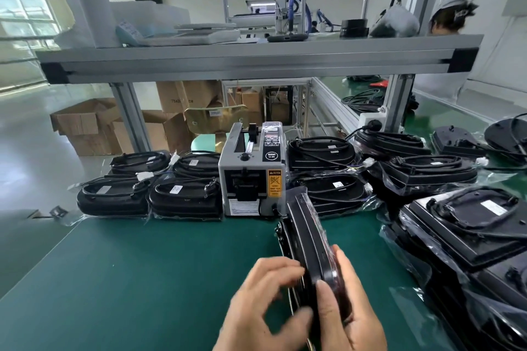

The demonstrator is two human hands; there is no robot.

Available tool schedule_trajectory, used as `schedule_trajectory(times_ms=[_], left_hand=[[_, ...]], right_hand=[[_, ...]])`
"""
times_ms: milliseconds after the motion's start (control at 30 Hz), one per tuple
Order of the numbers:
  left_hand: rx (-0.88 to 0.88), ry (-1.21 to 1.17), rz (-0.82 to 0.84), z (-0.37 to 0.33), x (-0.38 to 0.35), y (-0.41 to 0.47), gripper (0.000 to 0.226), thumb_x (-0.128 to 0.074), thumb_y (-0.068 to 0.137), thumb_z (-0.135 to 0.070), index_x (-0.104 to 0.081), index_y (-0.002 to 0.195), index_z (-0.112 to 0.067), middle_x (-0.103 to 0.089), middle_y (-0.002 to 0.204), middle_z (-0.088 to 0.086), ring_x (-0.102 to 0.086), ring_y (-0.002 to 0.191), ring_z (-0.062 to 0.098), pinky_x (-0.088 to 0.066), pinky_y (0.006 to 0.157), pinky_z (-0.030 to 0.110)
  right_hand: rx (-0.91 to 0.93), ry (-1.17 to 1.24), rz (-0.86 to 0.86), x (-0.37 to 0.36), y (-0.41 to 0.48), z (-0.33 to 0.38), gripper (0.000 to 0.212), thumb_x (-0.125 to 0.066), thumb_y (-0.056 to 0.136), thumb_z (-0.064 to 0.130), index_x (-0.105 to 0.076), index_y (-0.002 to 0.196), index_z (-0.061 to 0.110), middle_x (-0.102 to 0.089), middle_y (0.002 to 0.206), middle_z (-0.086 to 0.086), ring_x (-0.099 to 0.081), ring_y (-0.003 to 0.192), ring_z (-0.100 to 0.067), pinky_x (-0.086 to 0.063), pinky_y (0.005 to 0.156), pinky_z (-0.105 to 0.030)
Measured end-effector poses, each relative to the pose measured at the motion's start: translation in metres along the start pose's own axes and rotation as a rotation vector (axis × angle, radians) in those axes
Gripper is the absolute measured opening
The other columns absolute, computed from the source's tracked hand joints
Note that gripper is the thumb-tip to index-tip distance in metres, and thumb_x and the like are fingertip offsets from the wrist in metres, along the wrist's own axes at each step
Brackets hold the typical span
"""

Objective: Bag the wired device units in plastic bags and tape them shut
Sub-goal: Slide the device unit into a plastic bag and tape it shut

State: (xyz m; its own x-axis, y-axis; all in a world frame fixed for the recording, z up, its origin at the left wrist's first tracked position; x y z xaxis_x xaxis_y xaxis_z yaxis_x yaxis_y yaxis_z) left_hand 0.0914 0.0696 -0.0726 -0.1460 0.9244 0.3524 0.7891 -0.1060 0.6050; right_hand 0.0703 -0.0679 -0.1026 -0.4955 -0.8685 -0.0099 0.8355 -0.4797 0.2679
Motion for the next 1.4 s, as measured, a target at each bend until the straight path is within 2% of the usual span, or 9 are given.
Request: schedule_trajectory(times_ms=[133, 300, 400, 500, 700, 833, 967, 1100, 1400], left_hand=[[0.616, -0.331, -0.249, 0.069, 0.030, 0.056, 0.013, -0.067, 0.091, -0.016, -0.076, 0.083, -0.020, -0.074, 0.076, -0.001, -0.060, 0.059, 0.005, -0.048, 0.057, 0.016], [1.031, -0.485, -0.381, 0.127, 0.031, 0.109, 0.016, -0.066, 0.095, -0.020, -0.070, 0.092, -0.005, -0.065, 0.068, 0.001, -0.052, 0.052, 0.007, -0.043, 0.043, 0.017], [1.138, -0.507, -0.378, 0.140, 0.024, 0.119, 0.016, -0.068, 0.094, -0.023, -0.068, 0.092, -0.007, -0.061, 0.062, 0.000, -0.050, 0.047, 0.007, -0.037, 0.034, 0.013], [1.208, -0.571, -0.410, 0.145, 0.018, 0.121, 0.014, -0.070, 0.093, -0.019, -0.064, 0.085, -0.009, -0.061, 0.063, 0.000, -0.051, 0.038, 0.004, -0.035, 0.033, 0.012], [1.212, -0.633, -0.546, 0.146, 0.014, 0.126, 0.024, -0.065, 0.090, -0.007, -0.056, 0.067, -0.009, -0.059, 0.060, 0.002, -0.046, 0.031, 0.004, -0.032, 0.032, 0.010], [1.115, -0.620, -0.542, 0.127, 0.020, 0.122, 0.027, -0.067, 0.087, -0.007, -0.054, 0.064, -0.013, -0.054, 0.049, -0.003, -0.046, 0.039, 0.005, -0.034, 0.034, 0.015], [0.941, -0.658, -0.056, 0.074, 0.014, 0.105, 0.021, -0.069, 0.088, -0.014, -0.061, 0.069, -0.017, -0.055, 0.056, -0.005, -0.048, 0.045, 0.006, -0.041, 0.042, 0.018], [0.782, -0.589, 0.455, 0.013, -0.004, 0.070, 0.023, -0.077, 0.082, -0.023, -0.065, 0.062, -0.022, -0.054, 0.061, -0.002, -0.046, 0.052, 0.008, -0.041, 0.052, 0.018], [0.642, -0.248, 0.555, -0.005, -0.011, 0.071, 0.017, -0.078, 0.081, -0.016, -0.069, 0.066, -0.017, -0.057, 0.061, -0.002, -0.039, 0.054, 0.009, -0.035, 0.052, 0.015]], right_hand=[[-0.028, 0.019, 0.027, -0.002, 0.003, -0.009, 0.053, -0.074, 0.082, 0.001, -0.065, 0.127, 0.028, -0.072, 0.105, 0.029, -0.057, 0.055, 0.013, -0.039, 0.054, 0.003], [0.016, 0.005, 0.024, -0.003, 0.005, -0.011, 0.053, -0.073, 0.081, 0.003, -0.063, 0.125, 0.031, -0.067, 0.105, 0.039, -0.048, 0.045, 0.012, -0.035, 0.051, 0.005], [0.002, 0.029, 0.067, -0.005, 0.009, -0.015, 0.053, -0.068, 0.076, 0.022, -0.057, 0.125, 0.036, -0.062, 0.111, 0.044, -0.063, 0.078, 0.019, -0.040, 0.064, 0.006], [-0.045, -0.003, 0.153, -0.007, 0.016, -0.022, 0.059, -0.073, 0.081, 0.010, -0.049, 0.125, 0.039, -0.055, 0.126, 0.034, -0.056, 0.110, 0.017, -0.038, 0.089, 0.004], [-0.059, -0.065, 0.224, -0.010, 0.022, -0.023, 0.079, -0.075, 0.081, -0.003, -0.031, 0.135, 0.035, -0.038, 0.112, 0.064, -0.037, 0.104, 0.040, -0.028, 0.090, 0.009], [-0.038, -0.056, 0.169, -0.003, 0.015, -0.017, 0.064, -0.074, 0.084, 0.006, -0.045, 0.127, 0.043, -0.053, 0.130, 0.030, -0.055, 0.109, 0.019, -0.035, 0.086, 0.007], [0.012, -0.044, 0.078, 0.001, 0.010, -0.015, 0.059, -0.077, 0.079, -0.001, -0.063, 0.124, 0.035, -0.070, 0.117, 0.022, -0.068, 0.087, 0.011, -0.047, 0.072, 0.000], [-0.022, -0.008, 0.142, 0.001, 0.007, -0.011, 0.056, -0.075, 0.083, 0.005, -0.063, 0.128, 0.036, -0.070, 0.122, 0.019, -0.066, 0.113, -0.001, -0.050, 0.097, -0.022], [-0.071, -0.003, 0.209, 0.004, 0.008, -0.008, 0.054, -0.072, 0.087, 0.008, -0.059, 0.132, 0.035, -0.072, 0.118, 0.015, -0.068, 0.106, 0.000, -0.052, 0.091, -0.016]])
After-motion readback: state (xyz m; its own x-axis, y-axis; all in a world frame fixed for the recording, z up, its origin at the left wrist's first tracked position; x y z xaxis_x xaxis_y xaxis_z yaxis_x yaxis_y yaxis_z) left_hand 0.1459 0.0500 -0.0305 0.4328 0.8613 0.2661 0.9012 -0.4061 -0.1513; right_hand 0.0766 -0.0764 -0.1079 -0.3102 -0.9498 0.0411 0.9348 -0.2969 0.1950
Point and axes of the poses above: each hand's wrist, its own y-axis towards the middle knuckle, its own x-axis out of the back of the hand, z = x × y, the point moved 7 cm from there along y, towards the middle knuckle
